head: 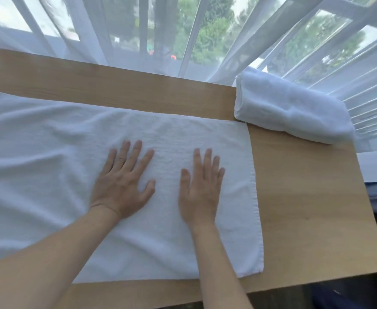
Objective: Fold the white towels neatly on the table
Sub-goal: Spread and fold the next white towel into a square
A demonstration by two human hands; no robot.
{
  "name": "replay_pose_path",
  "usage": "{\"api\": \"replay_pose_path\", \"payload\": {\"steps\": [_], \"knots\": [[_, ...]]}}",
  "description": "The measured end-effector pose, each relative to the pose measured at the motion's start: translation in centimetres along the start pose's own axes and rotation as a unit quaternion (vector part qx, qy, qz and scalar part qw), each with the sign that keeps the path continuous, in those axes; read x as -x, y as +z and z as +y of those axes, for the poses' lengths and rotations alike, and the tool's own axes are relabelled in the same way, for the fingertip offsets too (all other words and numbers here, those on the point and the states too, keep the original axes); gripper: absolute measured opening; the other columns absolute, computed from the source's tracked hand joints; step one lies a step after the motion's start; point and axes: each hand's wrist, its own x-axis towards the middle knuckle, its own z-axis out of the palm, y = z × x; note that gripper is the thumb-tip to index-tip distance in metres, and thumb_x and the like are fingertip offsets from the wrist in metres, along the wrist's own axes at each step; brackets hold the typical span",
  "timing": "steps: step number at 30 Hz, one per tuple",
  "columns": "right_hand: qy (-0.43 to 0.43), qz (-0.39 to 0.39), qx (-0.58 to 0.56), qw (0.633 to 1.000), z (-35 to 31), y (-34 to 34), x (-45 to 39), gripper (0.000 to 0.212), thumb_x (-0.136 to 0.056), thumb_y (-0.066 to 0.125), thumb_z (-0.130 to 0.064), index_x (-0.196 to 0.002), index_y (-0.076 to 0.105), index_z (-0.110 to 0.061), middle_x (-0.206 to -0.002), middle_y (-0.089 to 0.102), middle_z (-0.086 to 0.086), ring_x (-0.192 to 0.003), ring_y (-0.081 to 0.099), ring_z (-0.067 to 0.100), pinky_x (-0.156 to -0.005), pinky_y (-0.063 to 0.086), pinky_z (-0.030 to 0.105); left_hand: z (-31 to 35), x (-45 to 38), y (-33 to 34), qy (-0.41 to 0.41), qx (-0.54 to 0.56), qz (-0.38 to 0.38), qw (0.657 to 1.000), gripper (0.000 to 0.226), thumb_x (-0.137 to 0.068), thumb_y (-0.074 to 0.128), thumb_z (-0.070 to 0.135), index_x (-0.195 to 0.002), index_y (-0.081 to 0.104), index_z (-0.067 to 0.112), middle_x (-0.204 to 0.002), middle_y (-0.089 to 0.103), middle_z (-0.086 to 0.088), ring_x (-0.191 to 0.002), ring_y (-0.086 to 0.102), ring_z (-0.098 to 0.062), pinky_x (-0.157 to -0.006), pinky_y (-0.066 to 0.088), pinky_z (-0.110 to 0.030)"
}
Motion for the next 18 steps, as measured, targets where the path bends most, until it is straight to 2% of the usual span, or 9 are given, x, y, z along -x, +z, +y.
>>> {"api": "replay_pose_path", "payload": {"steps": [2, 4, 6, 7, 10, 13, 15, 18], "knots": [[-0.015, -0.023, -0.011, 1.0, -2.3, 1.6, 4.2, 0.056, -0.105, 0.022, -0.044, -0.159, 0.019, -0.029, -0.168, 0.005, -0.001, -0.155, -0.006, 0.017, -0.125, -0.006, 0.04, 0.2, 0.1, -0.8, -0.007, 0.051, -0.002, 0.999, 0.074, -0.09, 0.029, 0.05, -0.154, 0.037, 0.013, -0.162, 0.028, -0.011, -0.151, 0.023, -0.031, -0.124, 0.015, -0.048], [-0.015, -0.057, 0.024, 0.998, -3.6, 3.1, 7.2, 0.053, -0.107, 0.021, -0.037, -0.159, 0.012, -0.032, -0.168, -0.002, -0.004, -0.154, -0.012, 0.014, -0.125, -0.005, 0.042, 0.3, 0.8, -2.1, -0.003, 0.157, 0.015, 0.988, 0.068, -0.093, 0.027, 0.044, -0.148, 0.045, 0.008, -0.158, 0.037, -0.011, -0.148, 0.032, -0.027, -0.123, 0.021, -0.042], [0.0, -0.069, 0.073, 0.995, -4.0, 3.8, 9.1, 0.054, -0.108, 0.026, -0.028, -0.159, 0.008, -0.031, -0.167, -0.006, -0.005, -0.153, -0.013, 0.015, -0.124, -0.005, 0.044, -0.4, 2.5, -2.8, 0.04, 0.23, 0.053, 0.971, 0.056, -0.098, 0.032, 0.034, -0.138, 0.057, 0.006, -0.15, 0.049, -0.011, -0.141, 0.044, -0.025, -0.118, 0.033, -0.042], [0.014, -0.062, 0.084, 0.994, -4.2, 4.0, 9.4, 0.057, -0.108, 0.029, -0.023, -0.16, 0.008, -0.03, -0.167, -0.006, -0.004, -0.154, -0.012, 0.017, -0.124, -0.006, 0.044, -0.9, 3.7, -3.0, 0.068, 0.232, 0.077, 0.967, 0.049, -0.1, 0.035, 0.03, -0.134, 0.061, 0.006, -0.147, 0.053, -0.011, -0.139, 0.047, -0.025, -0.116, 0.036, -0.044], [0.043, -0.035, 0.077, 0.996, -6.2, 4.0, 9.4, 0.059, -0.105, 0.03, -0.018, -0.16, 0.01, -0.021, -0.167, -0.002, -0.001, -0.154, -0.009, 0.018, -0.125, -0.008, 0.043, -3.7, 8.5, -2.6, 0.088, 0.158, 0.093, 0.979, 0.046, -0.102, 0.039, 0.029, -0.139, 0.056, 0.007, -0.152, 0.047, -0.01, -0.146, 0.036, -0.026, -0.119, 0.03, -0.046], [-0.014, -0.016, 0.056, 0.998, -11.2, 5.6, 9.3, 0.056, -0.105, 0.017, -0.031, -0.16, 0.015, -0.022, -0.167, 0.002, -0.003, -0.154, -0.006, 0.016, -0.124, -0.009, 0.039, -7.6, 13.0, -1.8, 0.026, 0.055, 0.029, 0.998, 0.06, -0.103, 0.029, 0.038, -0.155, 0.033, 0.008, -0.164, 0.024, -0.011, -0.153, 0.015, -0.027, -0.123, 0.017, -0.048], [-0.05, -0.038, 0.058, 0.996, -14.2, 7.4, 9.5, 0.057, -0.104, 0.012, -0.038, -0.16, 0.015, -0.027, -0.166, 0.002, -0.005, -0.154, -0.006, 0.015, -0.124, -0.009, 0.039, -9.8, 14.8, -1.5, -0.006, 0.011, -0.019, 1.0, 0.063, -0.103, 0.019, 0.044, -0.158, 0.019, 0.012, -0.166, 0.013, -0.007, -0.154, 0.005, -0.025, -0.123, 0.009, -0.045], [-0.03, -0.091, 0.088, 0.992, -16.0, 10.0, 10.2, 0.057, -0.105, 0.015, -0.043, -0.16, 0.003, -0.035, -0.166, -0.011, -0.007, -0.153, -0.014, 0.015, -0.123, -0.012, 0.041, -12.2, 16.1, -1.6, -0.007, -0.005, -0.044, 0.999, 0.063, -0.103, 0.017, 0.047, -0.159, 0.016, 0.017, -0.167, 0.009, -0.003, -0.154, 0.003, -0.024, -0.123, 0.009, -0.046]]}}
